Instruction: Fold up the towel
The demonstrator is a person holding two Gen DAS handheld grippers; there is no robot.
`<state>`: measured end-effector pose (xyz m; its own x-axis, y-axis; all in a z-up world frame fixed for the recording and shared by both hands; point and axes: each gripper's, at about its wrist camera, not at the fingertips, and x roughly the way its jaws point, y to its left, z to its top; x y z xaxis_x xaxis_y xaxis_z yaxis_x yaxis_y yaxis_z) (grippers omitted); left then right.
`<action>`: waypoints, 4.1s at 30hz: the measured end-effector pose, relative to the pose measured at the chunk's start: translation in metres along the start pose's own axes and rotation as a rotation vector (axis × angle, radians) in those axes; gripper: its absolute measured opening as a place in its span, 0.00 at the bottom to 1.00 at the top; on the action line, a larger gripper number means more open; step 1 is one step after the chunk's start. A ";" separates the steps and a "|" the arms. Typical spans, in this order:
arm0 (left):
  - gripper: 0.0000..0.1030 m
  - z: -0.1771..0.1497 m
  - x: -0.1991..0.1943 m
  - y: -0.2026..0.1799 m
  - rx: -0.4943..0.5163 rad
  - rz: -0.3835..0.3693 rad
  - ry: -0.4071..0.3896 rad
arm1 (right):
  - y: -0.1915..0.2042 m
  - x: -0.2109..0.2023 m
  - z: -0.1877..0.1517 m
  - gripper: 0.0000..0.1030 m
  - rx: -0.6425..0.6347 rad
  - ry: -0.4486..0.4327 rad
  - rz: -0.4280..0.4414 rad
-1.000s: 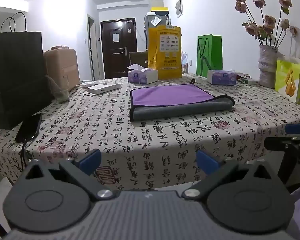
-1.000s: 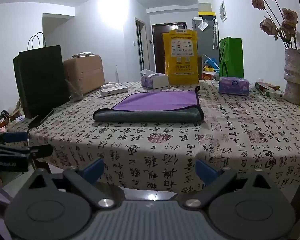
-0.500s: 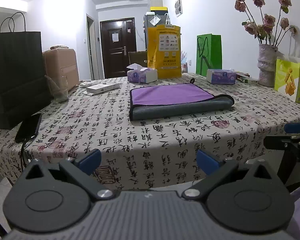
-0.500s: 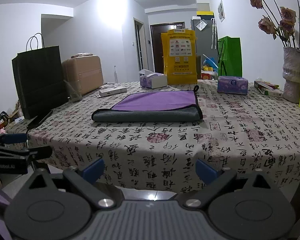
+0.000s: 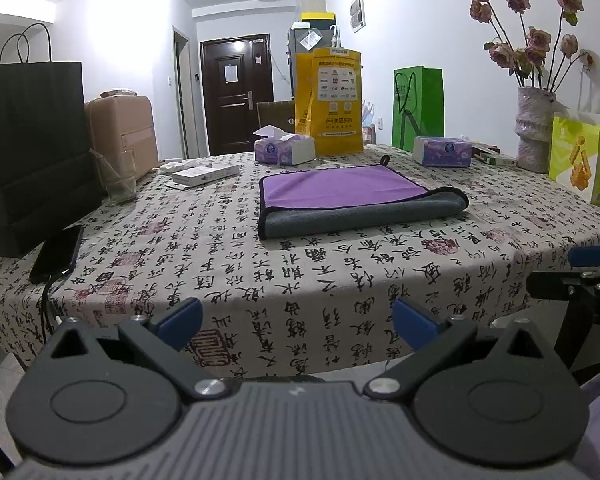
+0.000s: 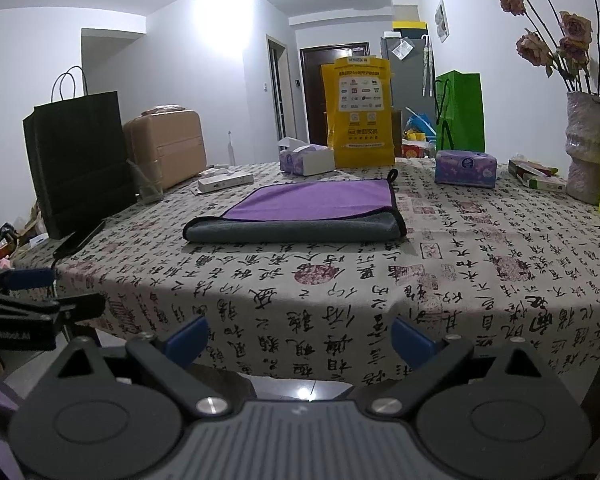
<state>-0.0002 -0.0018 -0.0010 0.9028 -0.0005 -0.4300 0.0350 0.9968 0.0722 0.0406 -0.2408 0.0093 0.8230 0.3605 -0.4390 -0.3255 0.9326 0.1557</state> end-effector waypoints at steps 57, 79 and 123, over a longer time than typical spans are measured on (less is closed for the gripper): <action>1.00 0.005 0.020 0.001 -0.012 0.032 0.003 | -0.013 0.007 0.006 0.95 0.055 -0.030 -0.013; 0.99 0.051 0.121 0.019 -0.097 0.044 0.087 | -0.068 0.085 0.049 0.88 0.085 -0.030 -0.062; 0.04 0.093 0.213 0.050 -0.110 -0.069 0.159 | -0.111 0.200 0.108 0.04 -0.024 0.105 0.012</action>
<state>0.2337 0.0403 -0.0049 0.8205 -0.0655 -0.5679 0.0397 0.9975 -0.0577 0.2916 -0.2711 -0.0003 0.7660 0.3666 -0.5282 -0.3470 0.9273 0.1404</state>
